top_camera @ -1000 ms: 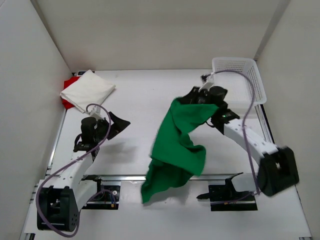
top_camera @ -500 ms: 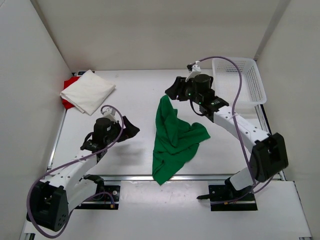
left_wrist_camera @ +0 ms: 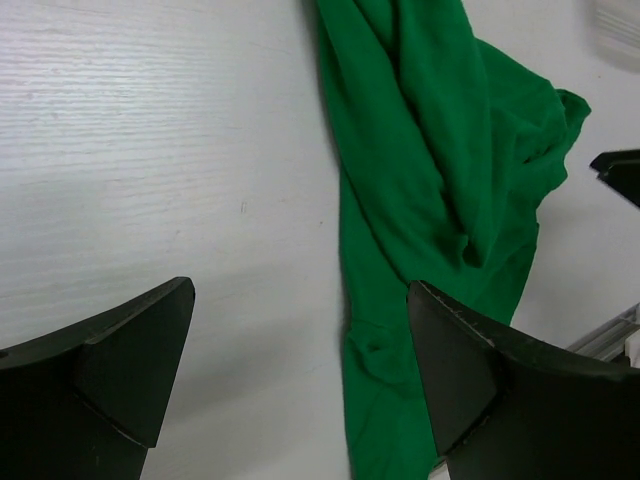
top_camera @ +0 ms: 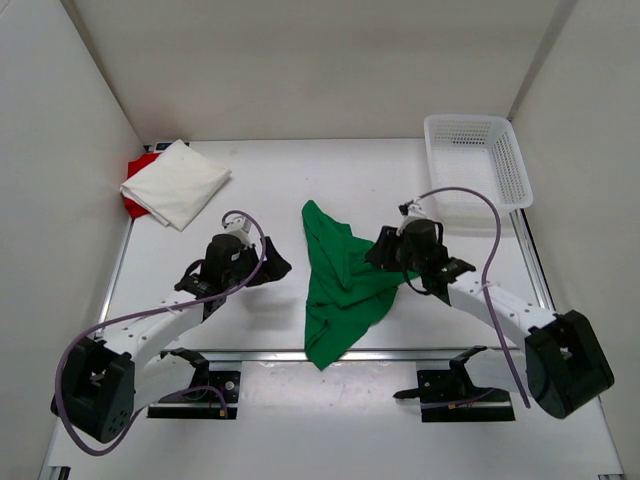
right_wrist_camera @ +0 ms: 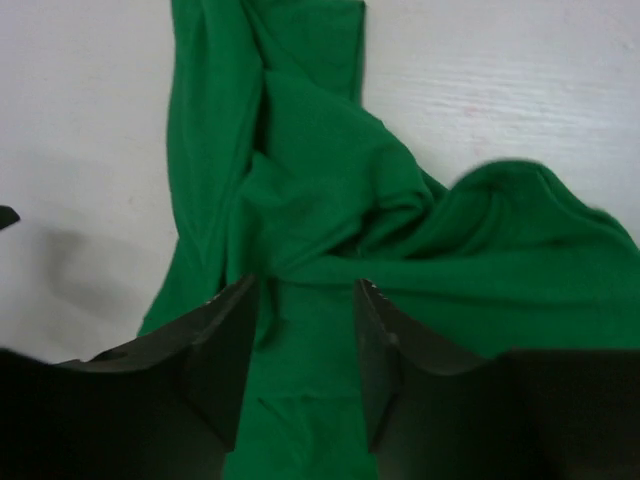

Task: Fold and stack the t-shirts
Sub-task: Move the tshirt to the center of the board, then flatten out the tshirt

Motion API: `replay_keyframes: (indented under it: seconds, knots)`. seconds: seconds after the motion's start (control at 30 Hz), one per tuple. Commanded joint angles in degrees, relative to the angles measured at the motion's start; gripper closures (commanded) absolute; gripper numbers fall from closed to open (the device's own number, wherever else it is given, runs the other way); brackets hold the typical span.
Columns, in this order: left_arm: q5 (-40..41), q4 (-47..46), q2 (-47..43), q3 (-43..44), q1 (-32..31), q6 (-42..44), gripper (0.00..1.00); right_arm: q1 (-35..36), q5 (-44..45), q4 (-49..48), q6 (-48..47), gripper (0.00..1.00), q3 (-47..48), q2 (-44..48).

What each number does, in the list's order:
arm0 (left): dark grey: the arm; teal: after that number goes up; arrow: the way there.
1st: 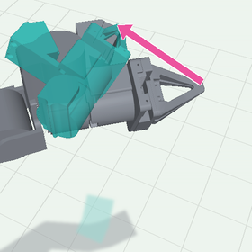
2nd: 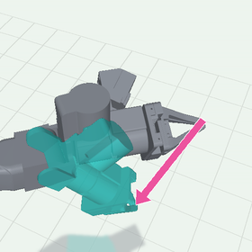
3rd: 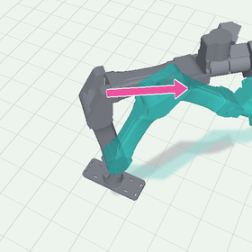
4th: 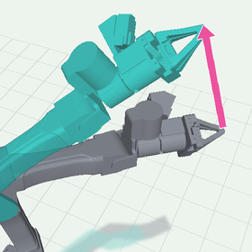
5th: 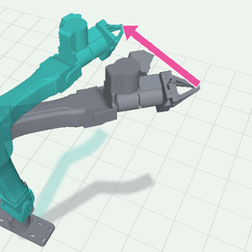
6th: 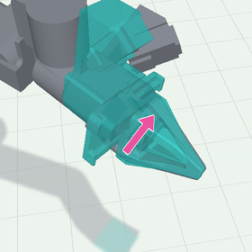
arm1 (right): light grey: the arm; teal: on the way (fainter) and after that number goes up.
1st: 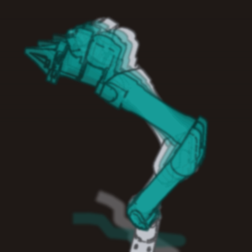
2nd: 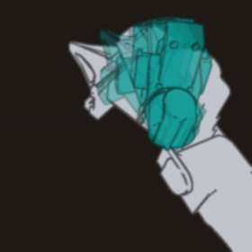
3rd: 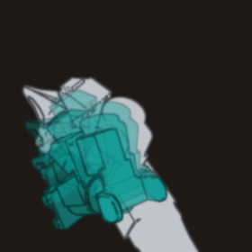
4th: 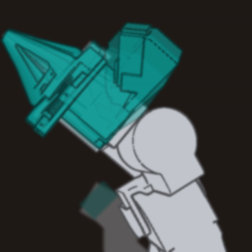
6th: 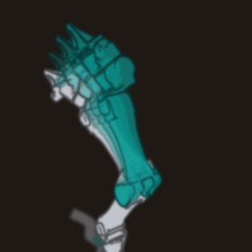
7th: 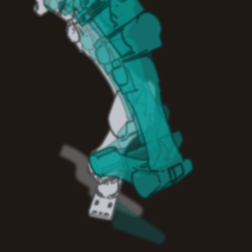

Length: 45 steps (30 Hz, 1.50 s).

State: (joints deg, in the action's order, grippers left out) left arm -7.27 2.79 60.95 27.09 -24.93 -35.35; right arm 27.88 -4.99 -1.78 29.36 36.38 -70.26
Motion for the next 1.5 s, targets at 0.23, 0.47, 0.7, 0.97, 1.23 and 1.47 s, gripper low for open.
replay_keyframes:
  seconds: [0.23, 0.47, 0.7, 0.97, 1.23, 1.47]
  knots:
    - [1.73, -2.00, 4.53, 6.04, -3.46, 0.73, 0.32, -4.67, 1.04, -2.62, 3.06, 0.75, -11.85, 15.50]
    - [2.61, -2.17, 8.13, 8.06, -5.04, -0.68, 0.34, -7.22, 2.18, -0.59, 3.76, 0.74, -13.79, 17.26]
    - [4.71, -2.17, 11.38, 10.70, -6.80, -0.42, 0.32, -11.80, 3.58, 0.90, 4.47, 0.67, -15.28, 16.21]
    - [7.18, -1.03, 18.76, 17.98, -14.07, 2.21, 0.33, -13.46, 4.90, 0.29, 4.83, 0.54, -17.31, 14.89]
    - [15.96, 2.40, 29.75, 28.27, -25.07, 4.24, 0.20, -15.75, 4.28, -0.94, 5.61, 0.50, -19.24, 12.70]
    - [18.07, 5.38, 37.48, 33.28, -24.99, 5.55, 0.28, -16.54, 3.76, -3.32, 5.96, 0.50, -19.51, 8.39]
